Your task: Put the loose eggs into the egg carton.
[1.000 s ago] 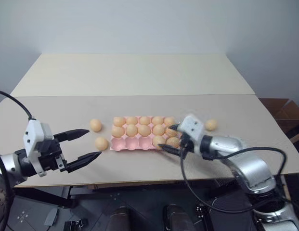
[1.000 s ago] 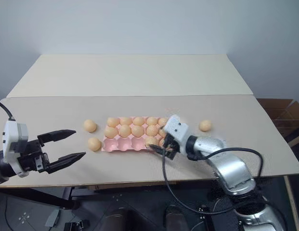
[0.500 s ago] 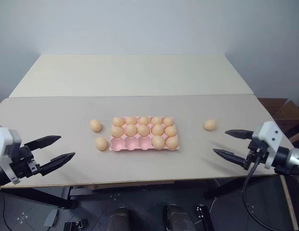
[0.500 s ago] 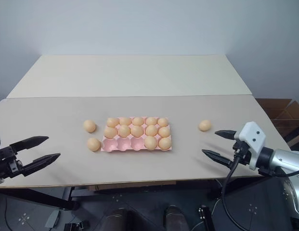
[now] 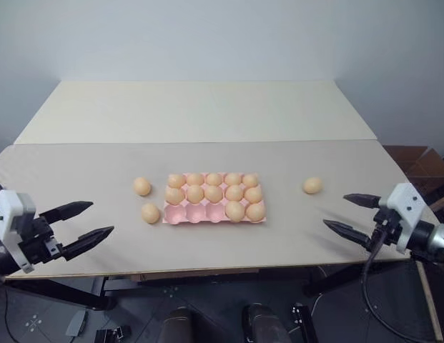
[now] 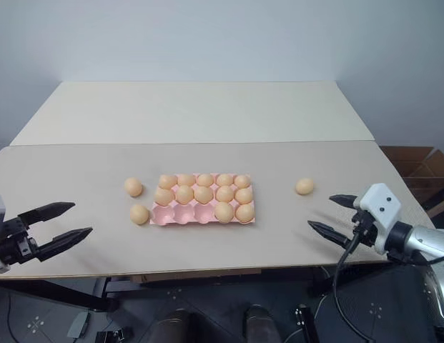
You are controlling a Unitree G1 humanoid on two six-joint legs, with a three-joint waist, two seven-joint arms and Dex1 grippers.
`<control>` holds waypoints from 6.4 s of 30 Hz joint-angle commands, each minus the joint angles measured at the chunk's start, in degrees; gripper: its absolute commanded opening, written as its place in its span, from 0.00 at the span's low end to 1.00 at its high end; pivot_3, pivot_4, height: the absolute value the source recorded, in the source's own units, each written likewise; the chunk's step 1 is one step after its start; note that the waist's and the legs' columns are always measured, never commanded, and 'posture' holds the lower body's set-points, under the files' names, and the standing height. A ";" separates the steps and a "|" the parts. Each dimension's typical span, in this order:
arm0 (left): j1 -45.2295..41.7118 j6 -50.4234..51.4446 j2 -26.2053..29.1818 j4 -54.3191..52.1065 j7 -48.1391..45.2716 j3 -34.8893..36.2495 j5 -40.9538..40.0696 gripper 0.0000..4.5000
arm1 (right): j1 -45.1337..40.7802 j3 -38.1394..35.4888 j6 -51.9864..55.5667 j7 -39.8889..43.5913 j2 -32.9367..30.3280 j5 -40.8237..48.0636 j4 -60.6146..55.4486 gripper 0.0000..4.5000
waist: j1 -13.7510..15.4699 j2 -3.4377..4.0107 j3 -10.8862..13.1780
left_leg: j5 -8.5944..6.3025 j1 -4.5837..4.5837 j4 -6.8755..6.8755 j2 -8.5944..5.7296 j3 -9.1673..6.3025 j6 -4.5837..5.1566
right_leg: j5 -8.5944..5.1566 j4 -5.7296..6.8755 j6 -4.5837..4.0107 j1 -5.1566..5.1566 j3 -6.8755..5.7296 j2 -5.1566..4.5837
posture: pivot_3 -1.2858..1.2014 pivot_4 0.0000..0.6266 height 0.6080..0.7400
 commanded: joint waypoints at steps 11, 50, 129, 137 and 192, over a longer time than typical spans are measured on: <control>-3.64 -0.40 1.00 -0.78 -0.03 -2.87 -0.39 1.00 | -26.21 16.03 3.42 -20.32 10.65 -15.90 27.92 1.00 | -0.06 0.00 0.00 | -0.01 -0.24 -0.08 -0.07 -0.03 0.02 | 0.38 -0.02 -0.01 -0.18 0.01 0.03 | 0.52 0.24 1.00; -3.22 -0.84 0.27 -3.12 1.65 -4.21 -0.09 1.00 | -27.50 40.91 19.84 -20.47 29.01 -12.78 -6.84 0.99 | -0.17 0.00 -0.02 | 0.01 -0.21 -0.10 -0.02 -0.11 -0.01 | 0.35 0.08 -0.07 -0.20 -0.13 0.02 | 0.52 0.24 1.00; -25.53 -2.92 -12.30 2.07 11.70 -32.55 12.18 0.53 | -6.92 9.94 -9.84 5.08 6.19 4.31 -5.27 1.00 | 1.36 -0.06 -0.06 | -0.01 -0.04 -0.03 -0.17 -0.10 -0.04 | 0.47 -0.02 0.22 0.11 -0.02 -0.05 | 0.52 0.24 1.00; -31.30 -1.59 -15.15 6.24 10.81 -39.88 14.40 0.67 | -5.88 9.98 -9.73 3.71 6.32 4.04 -6.52 1.00 | 0.69 -0.07 -0.06 | -0.02 -0.15 0.05 -0.16 -0.16 -0.03 | 0.51 -0.04 0.27 0.06 0.00 0.06 | 0.52 0.24 1.00; -38.26 -1.42 -12.42 28.82 25.43 -26.99 19.34 0.99 | -5.63 10.08 -11.69 3.21 5.70 3.00 -4.70 1.00 | 1.24 -0.13 -0.09 | -0.01 -0.22 0.04 -0.14 -0.15 -0.05 | 0.53 -0.09 0.23 0.04 -0.10 0.04 | 0.52 0.24 1.00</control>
